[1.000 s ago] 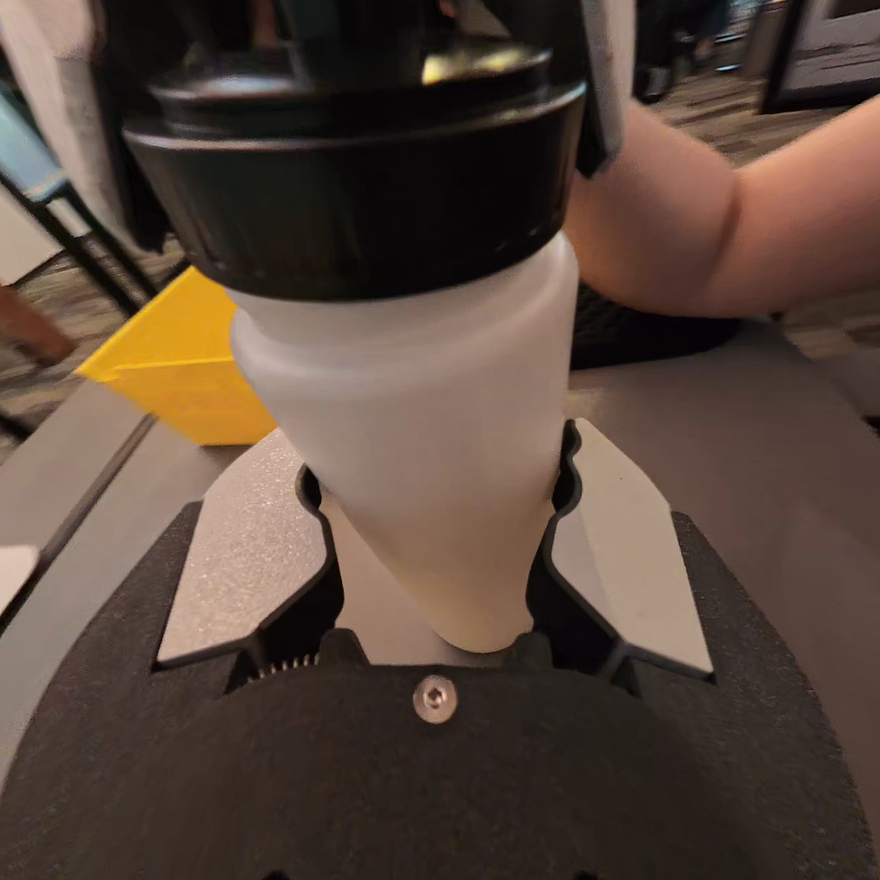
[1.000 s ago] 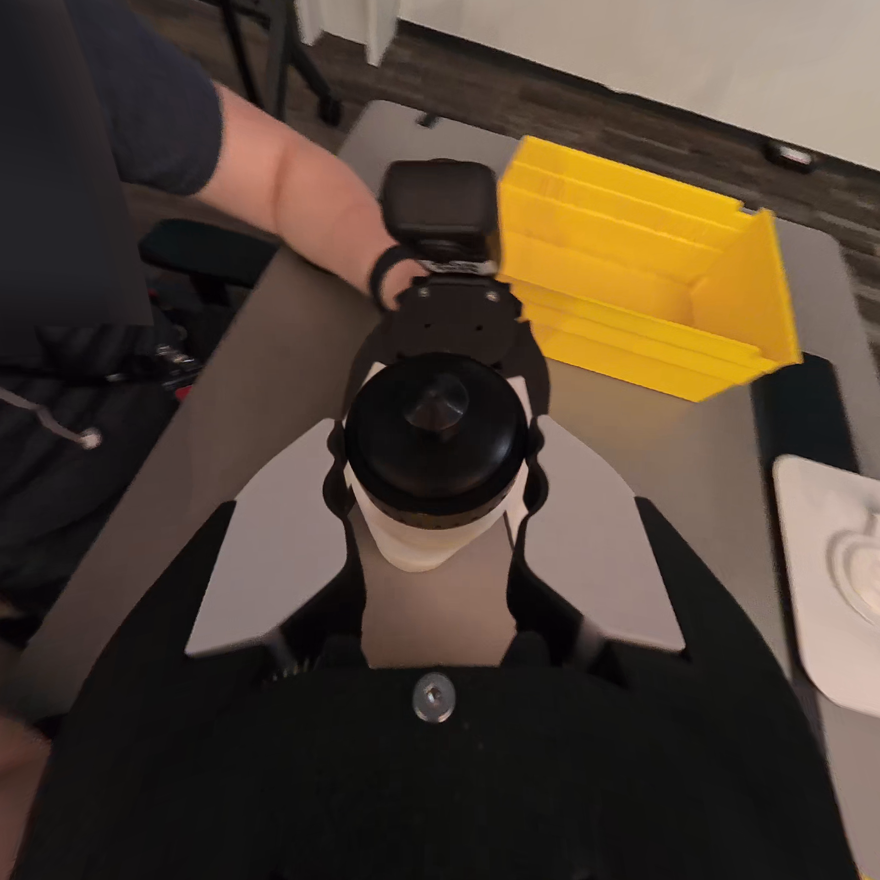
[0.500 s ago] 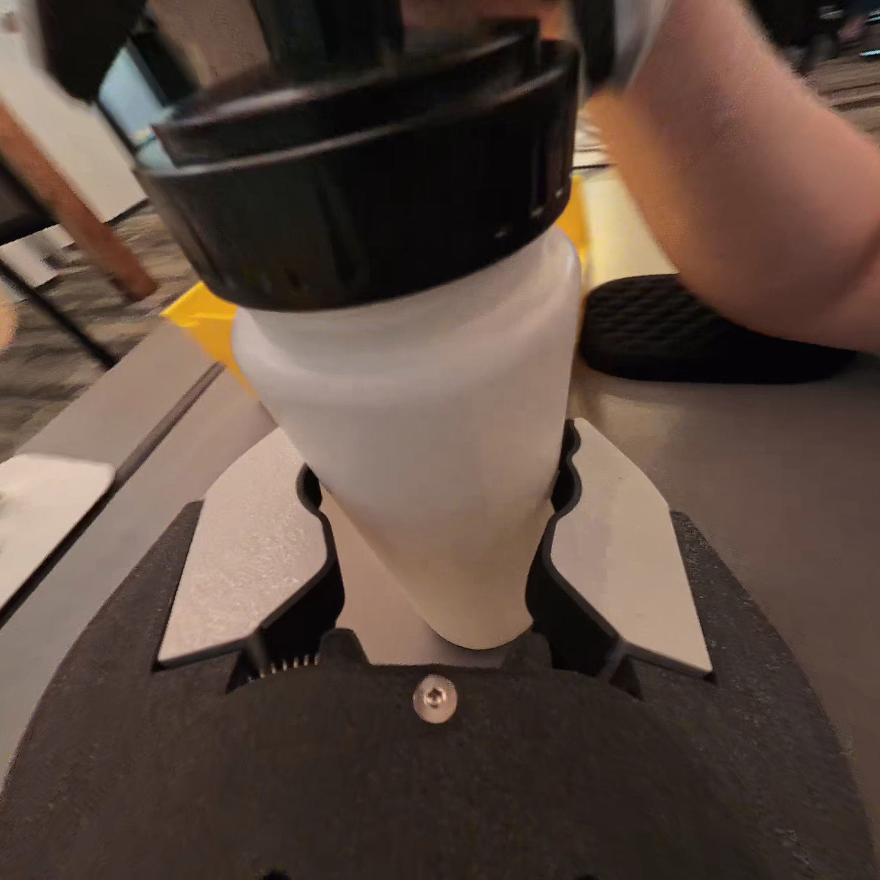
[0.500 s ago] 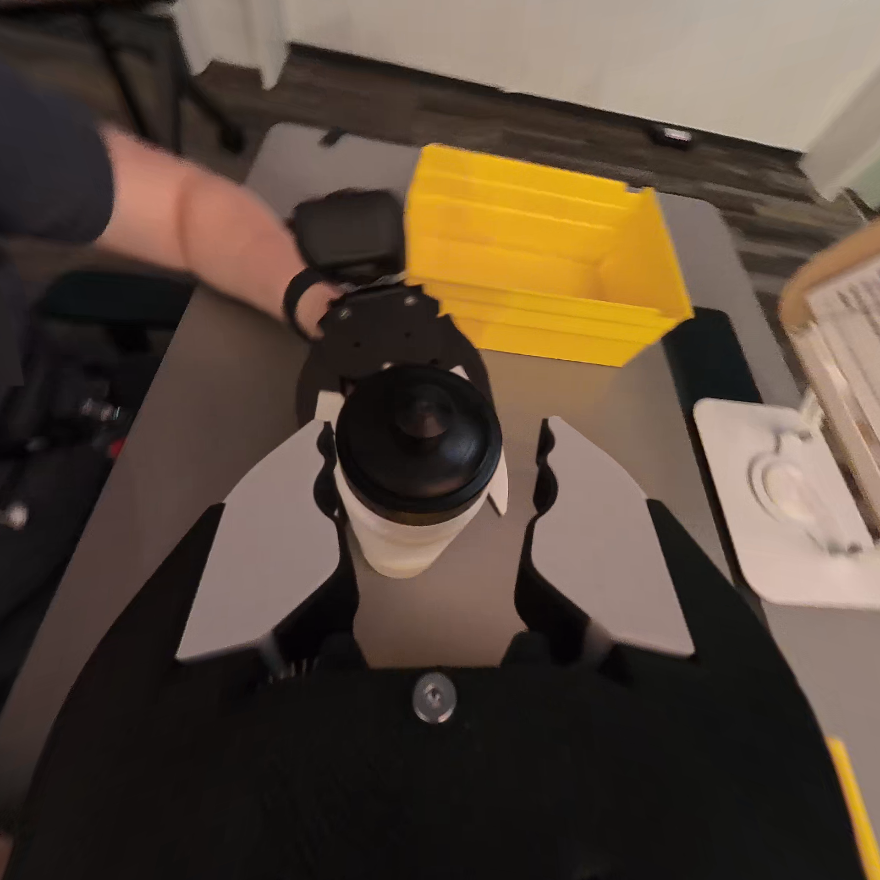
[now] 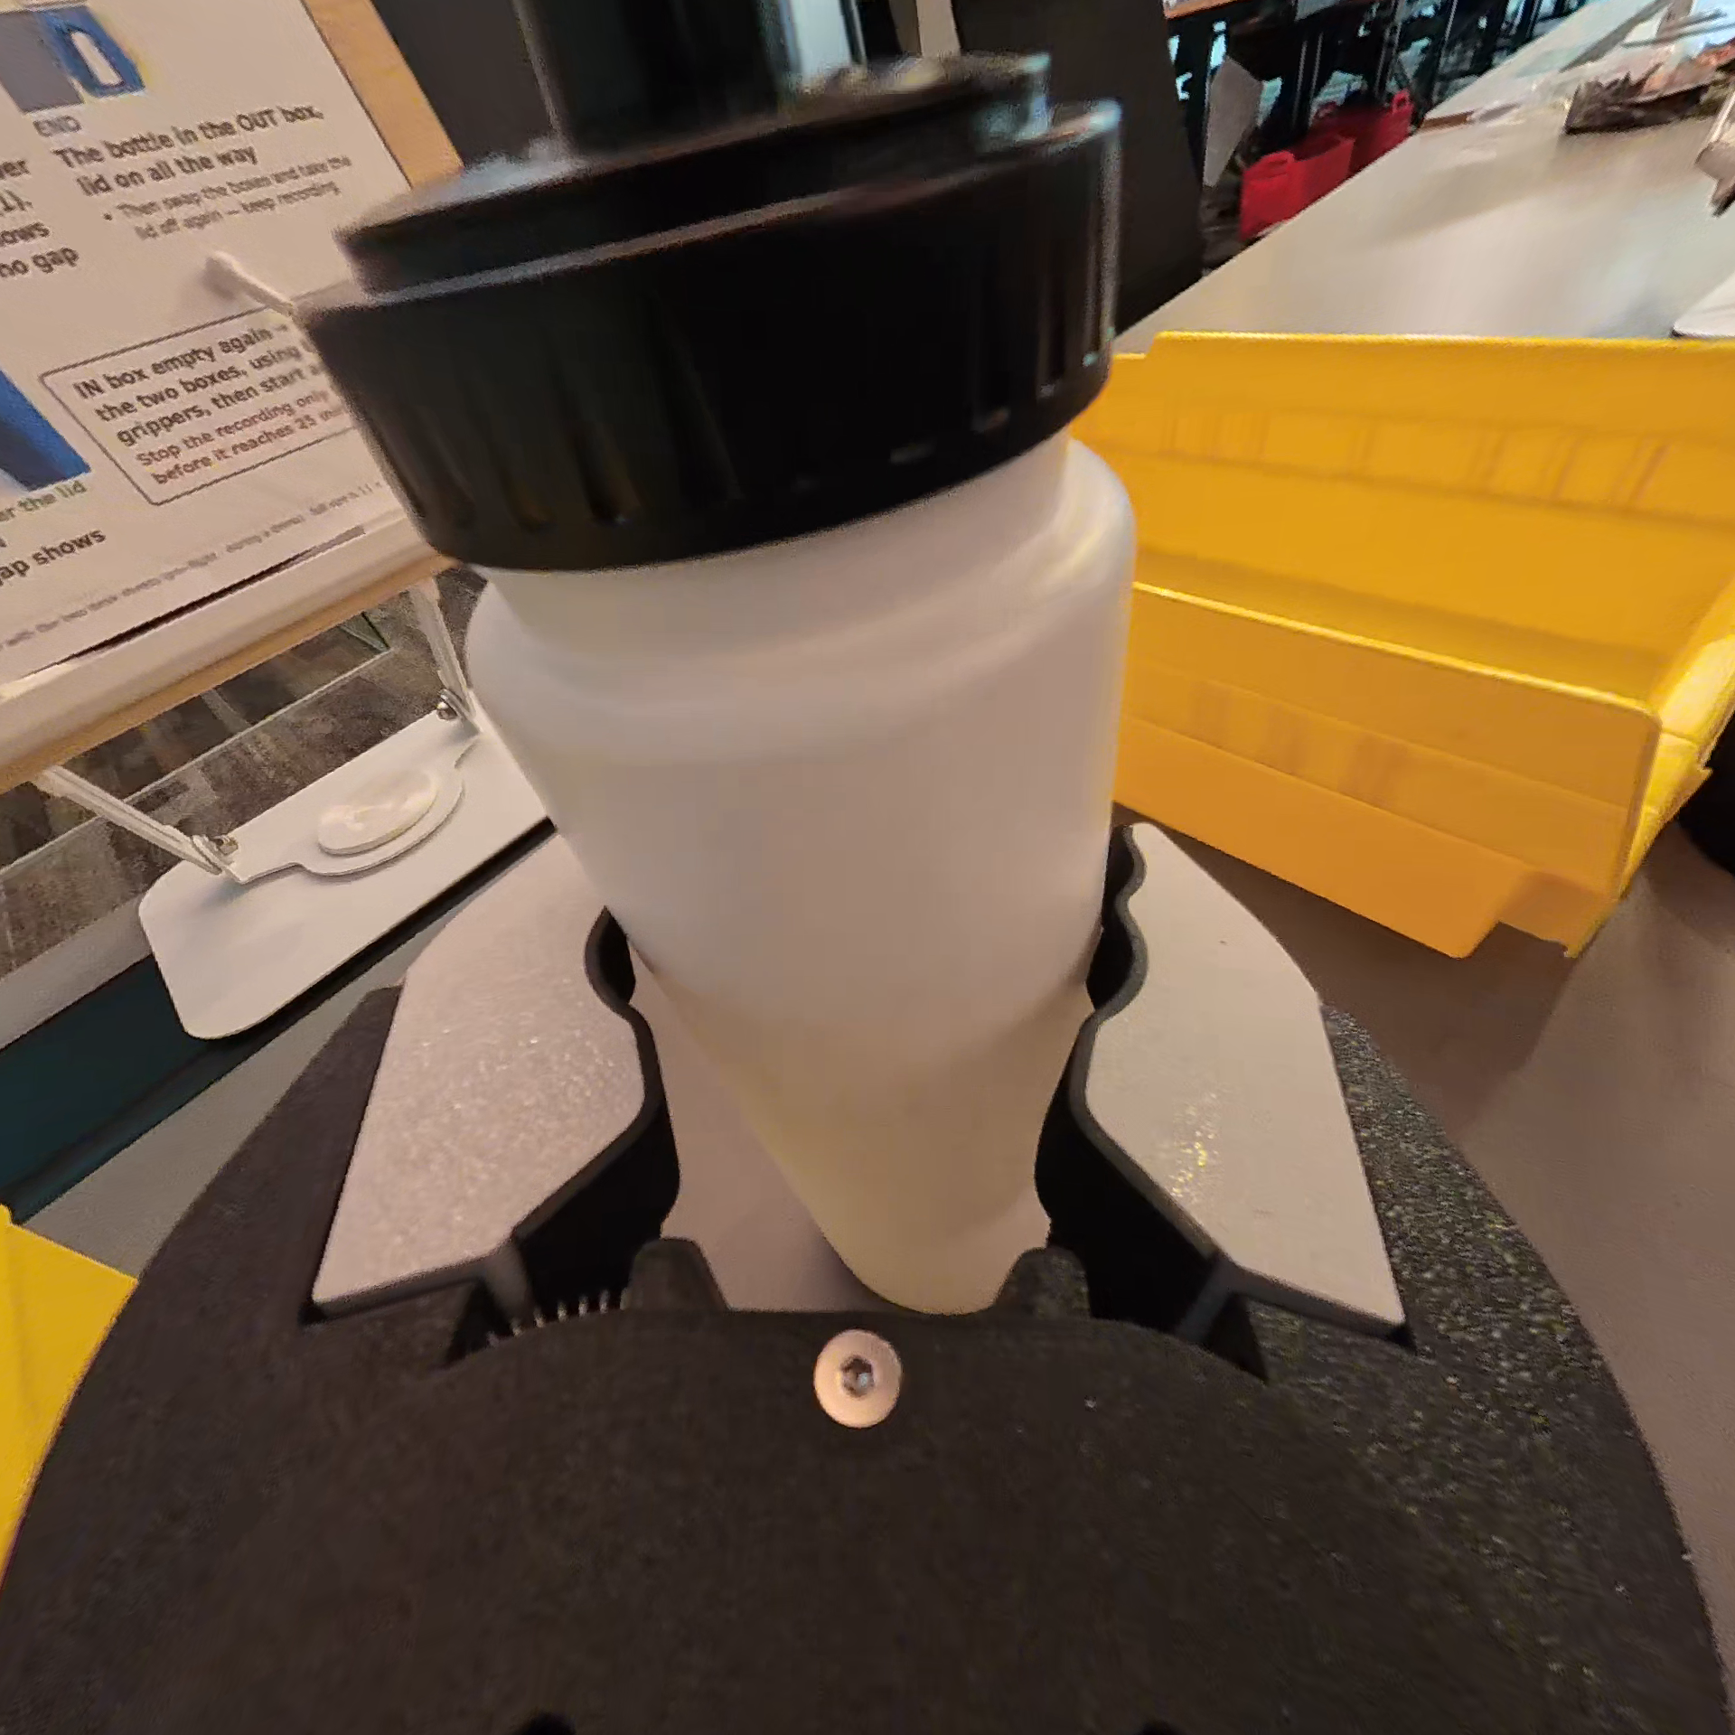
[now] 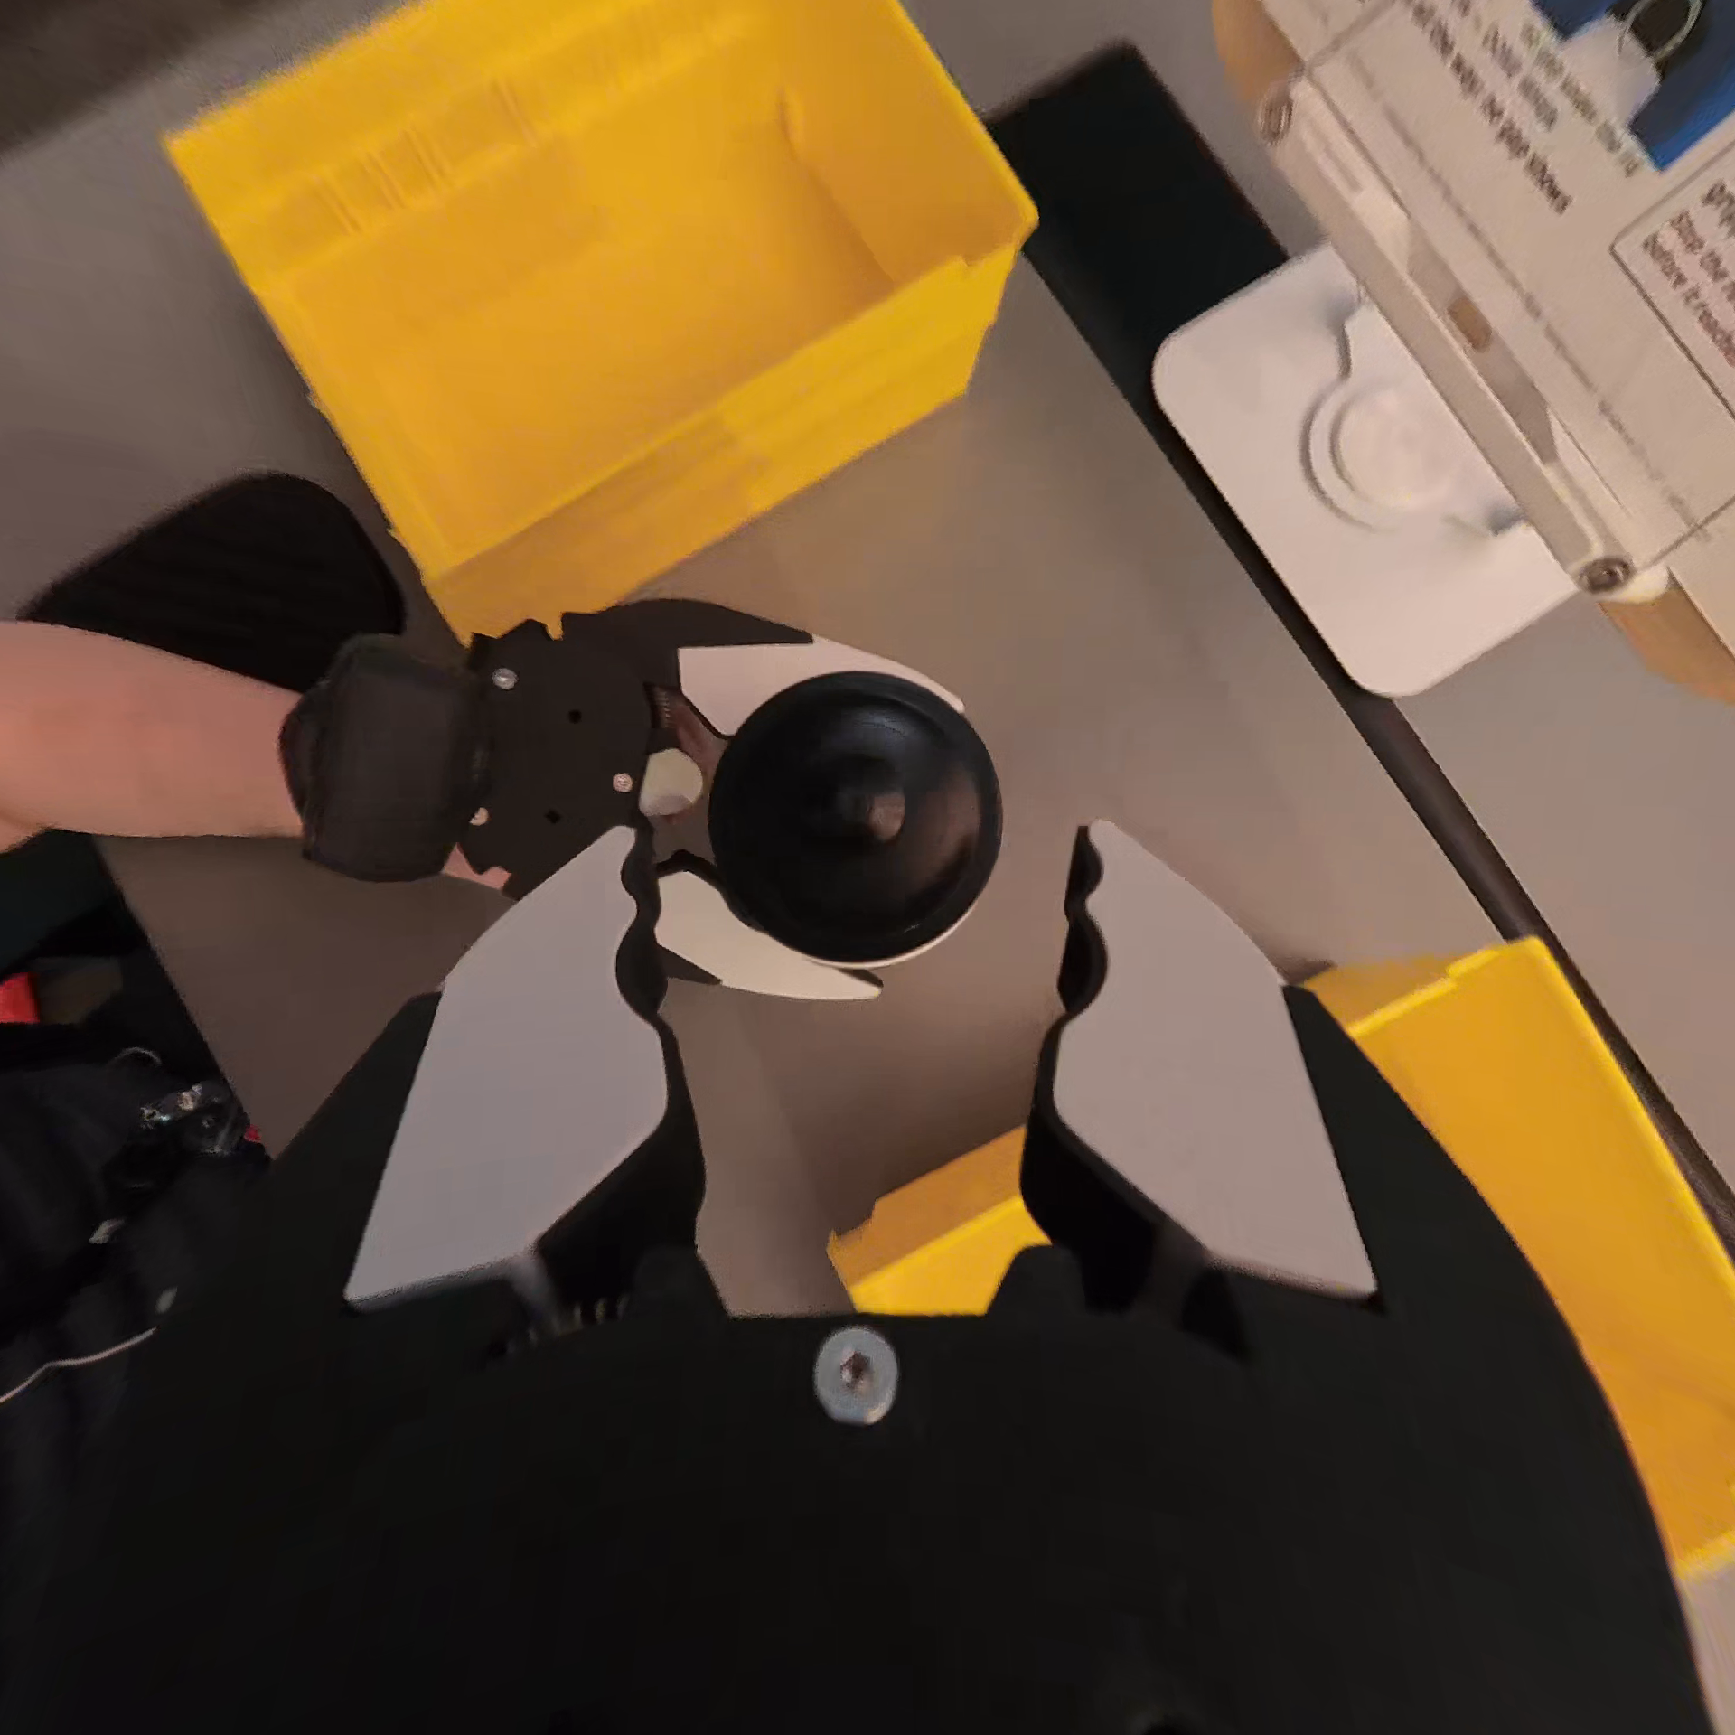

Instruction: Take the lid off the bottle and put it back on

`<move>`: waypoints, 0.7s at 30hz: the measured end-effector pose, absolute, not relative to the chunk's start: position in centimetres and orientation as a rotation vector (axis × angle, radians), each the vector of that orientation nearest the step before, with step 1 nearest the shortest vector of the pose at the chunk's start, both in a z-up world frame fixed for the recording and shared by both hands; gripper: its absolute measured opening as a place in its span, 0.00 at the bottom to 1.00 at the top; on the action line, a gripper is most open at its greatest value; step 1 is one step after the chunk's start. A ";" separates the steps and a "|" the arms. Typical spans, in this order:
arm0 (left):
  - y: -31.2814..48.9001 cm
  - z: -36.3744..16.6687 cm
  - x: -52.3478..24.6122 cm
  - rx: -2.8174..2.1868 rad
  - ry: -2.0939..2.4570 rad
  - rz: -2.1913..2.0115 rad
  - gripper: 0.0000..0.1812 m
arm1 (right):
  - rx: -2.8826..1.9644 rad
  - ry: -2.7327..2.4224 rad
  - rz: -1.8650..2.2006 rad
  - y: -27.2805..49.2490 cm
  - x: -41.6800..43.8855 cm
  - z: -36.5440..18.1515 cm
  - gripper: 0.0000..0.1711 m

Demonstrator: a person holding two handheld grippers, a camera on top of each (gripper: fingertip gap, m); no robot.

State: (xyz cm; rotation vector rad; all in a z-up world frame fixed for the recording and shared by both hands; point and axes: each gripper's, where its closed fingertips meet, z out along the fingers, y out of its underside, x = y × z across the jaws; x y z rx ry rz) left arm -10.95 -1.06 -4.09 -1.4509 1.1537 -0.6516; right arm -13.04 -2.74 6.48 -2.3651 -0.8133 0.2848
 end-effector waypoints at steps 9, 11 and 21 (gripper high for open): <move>0.1 -4.0 -11.3 -1.450 1.101 -0.665 0.53 | -2.671 -0.804 -0.068 -1.2 -13.4 4.7 0.49; 0.1 -4.0 -11.3 -1.446 1.107 -0.660 0.53 | -2.723 -0.799 -0.068 -1.3 -13.6 4.2 0.47; -0.8 -3.9 -10.9 -1.377 1.196 -0.744 0.53 | -2.773 -1.100 -0.128 -2.1 -13.1 3.5 0.42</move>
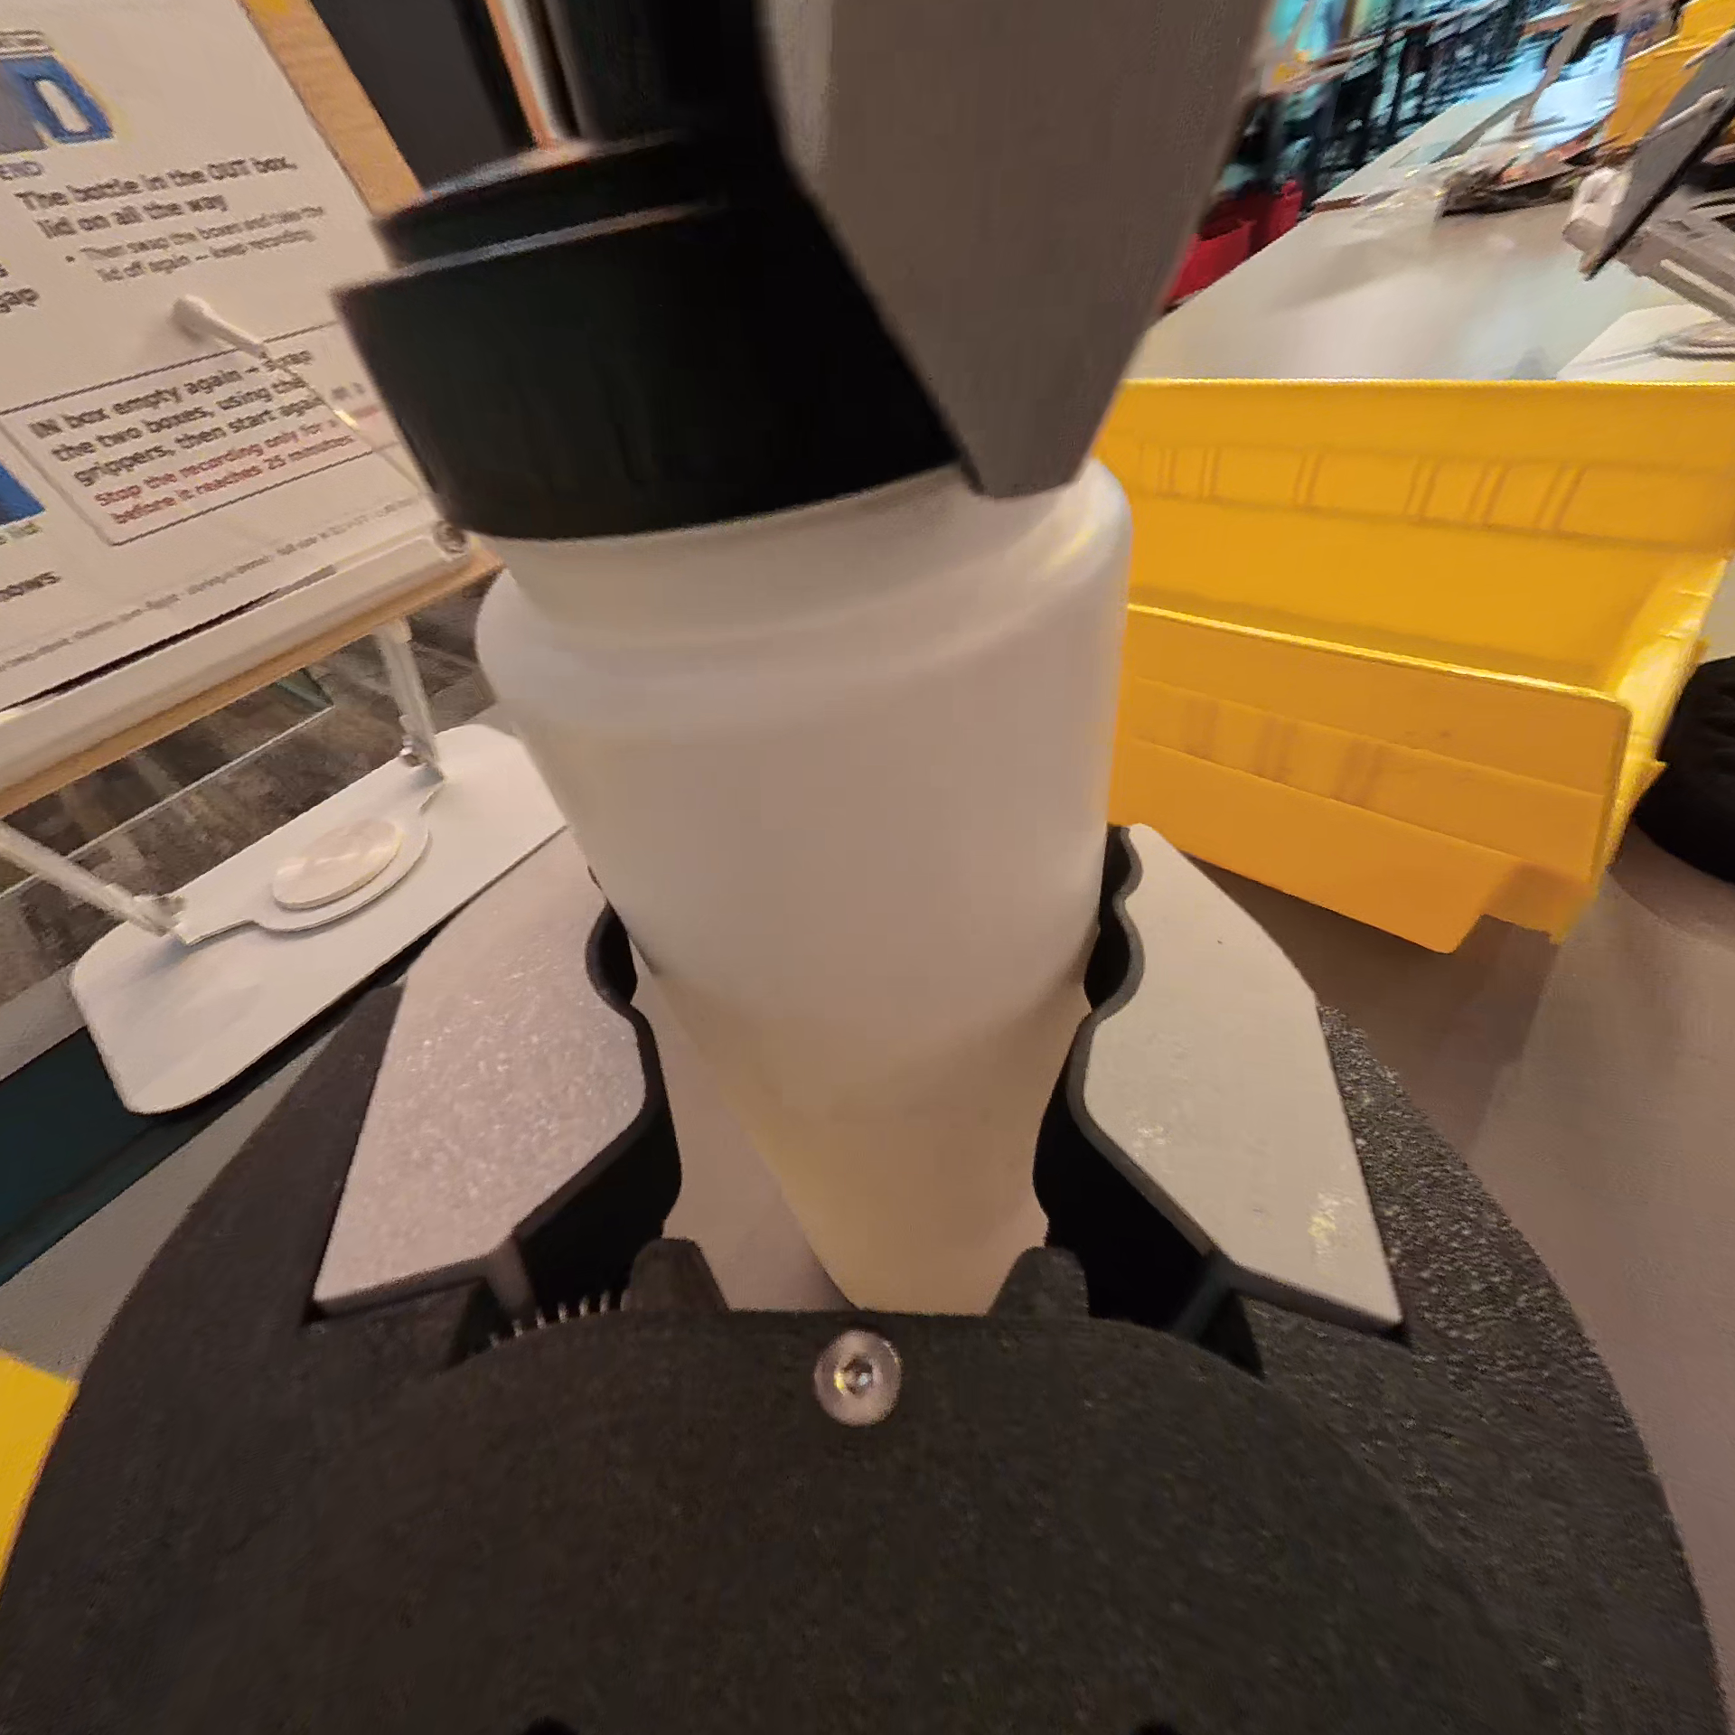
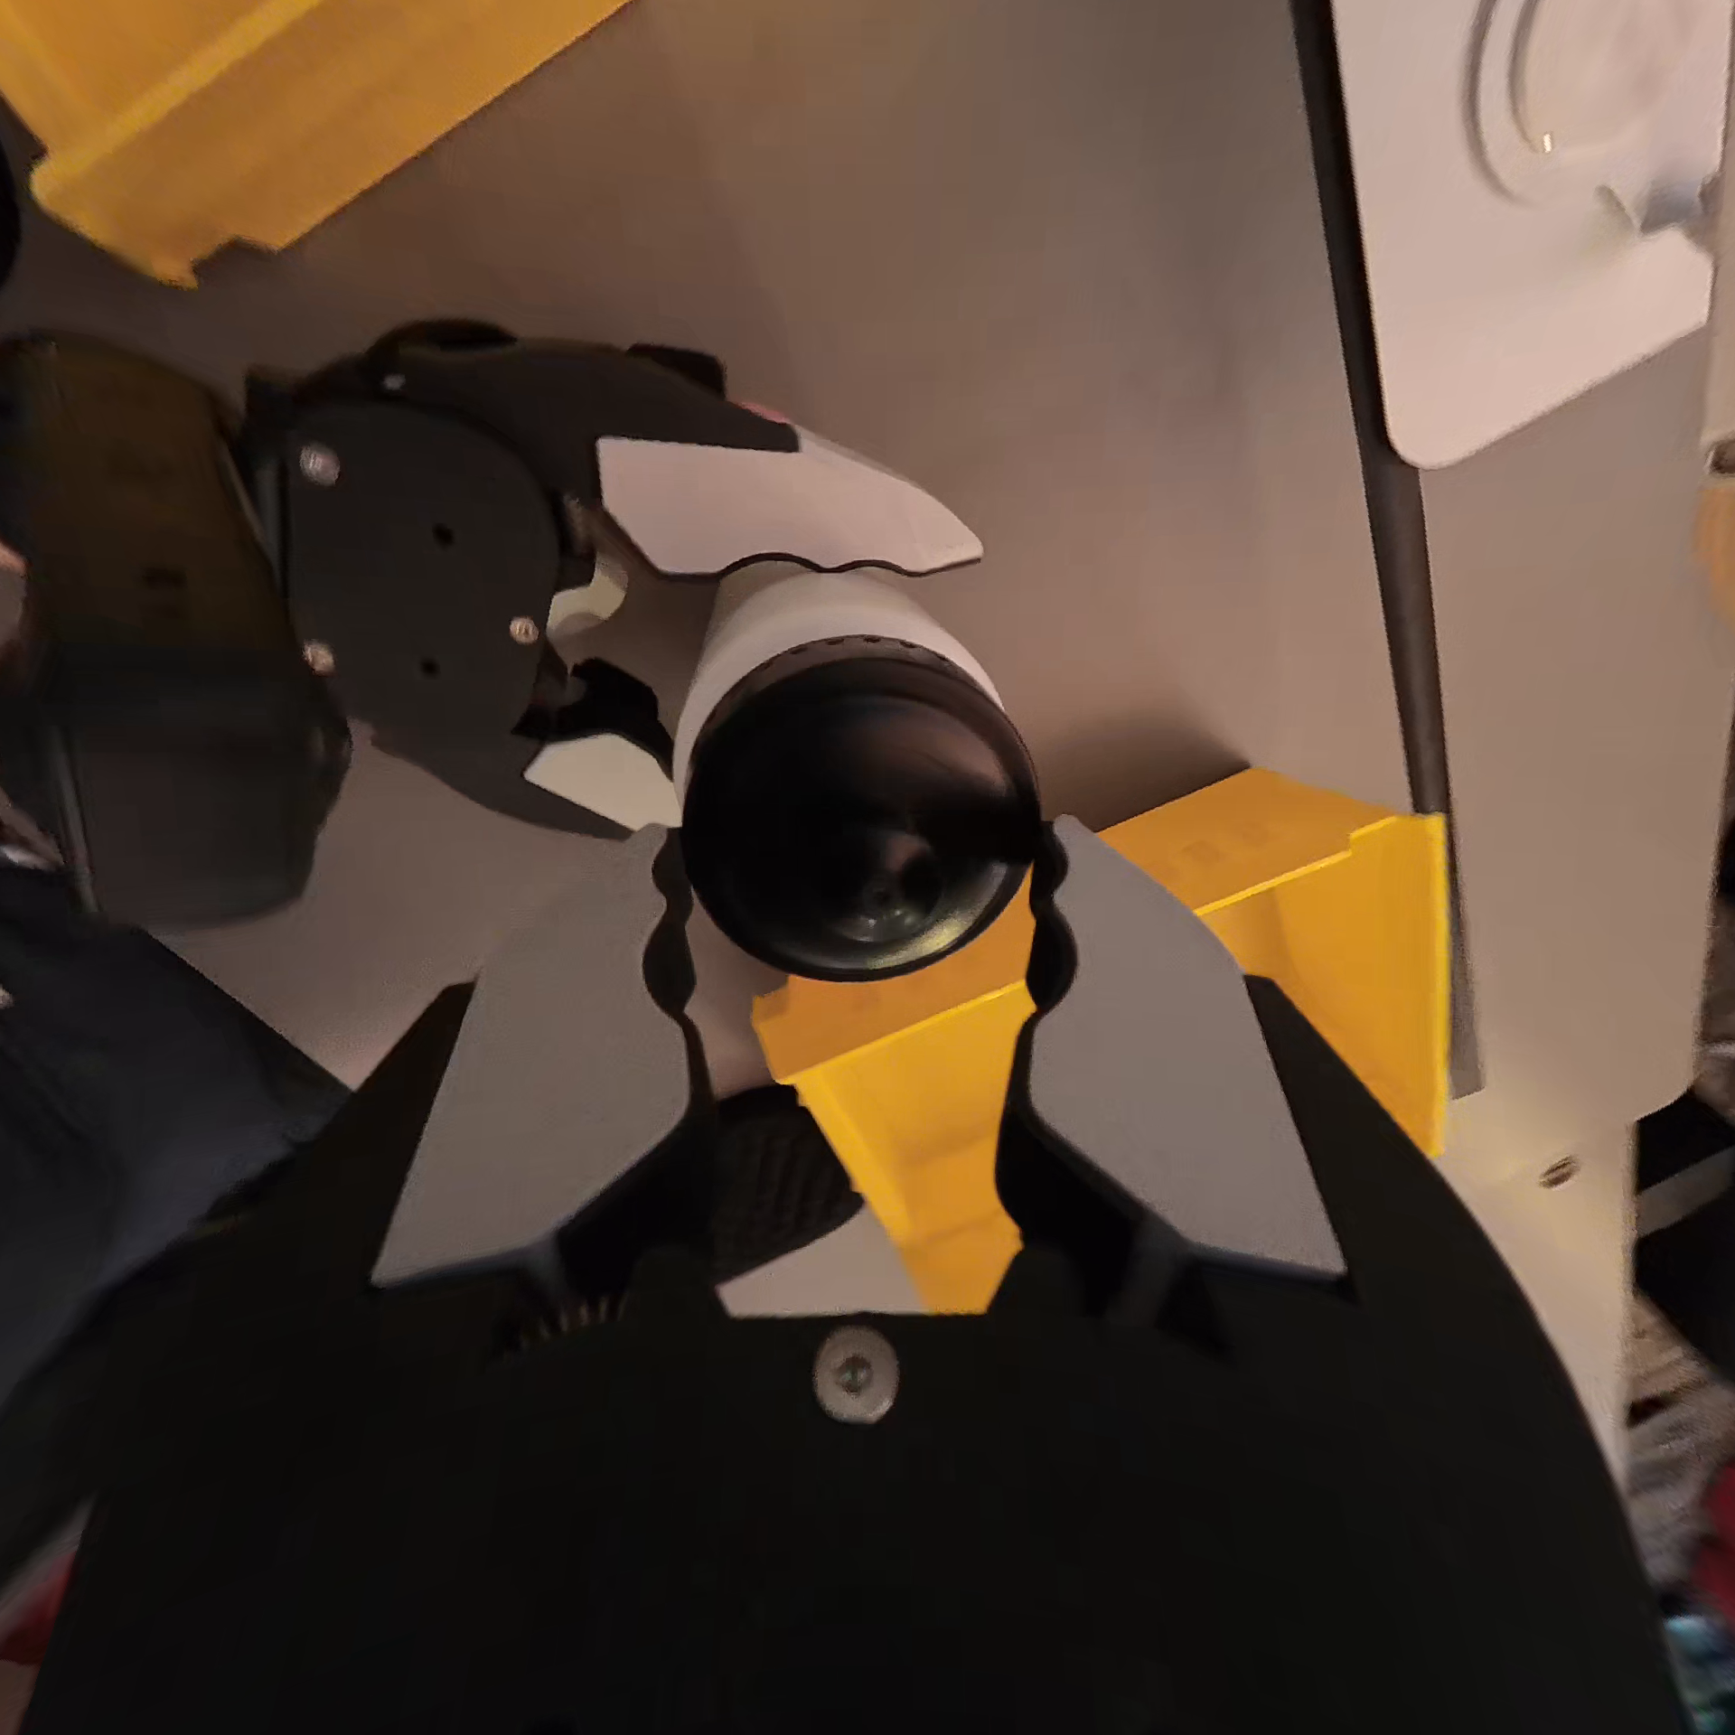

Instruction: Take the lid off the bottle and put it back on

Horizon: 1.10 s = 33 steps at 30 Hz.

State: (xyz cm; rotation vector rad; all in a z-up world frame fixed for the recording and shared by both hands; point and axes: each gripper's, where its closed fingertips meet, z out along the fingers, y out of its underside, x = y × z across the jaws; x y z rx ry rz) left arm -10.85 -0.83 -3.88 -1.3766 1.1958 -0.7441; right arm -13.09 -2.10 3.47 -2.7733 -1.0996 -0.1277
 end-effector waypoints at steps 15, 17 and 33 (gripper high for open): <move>-5.9 -3.8 -9.9 -1.198 1.427 -1.075 0.52 | -2.053 -2.085 -0.081 -5.2 -12.6 3.3 0.42; -5.8 -3.8 -9.8 -1.219 1.421 -1.052 0.52 | -2.079 -2.037 -0.064 -5.3 -12.7 3.3 0.42; -2.9 -4.0 -10.3 -1.394 1.243 -0.815 0.52 | -2.705 -0.953 0.002 -2.8 -13.1 4.4 0.52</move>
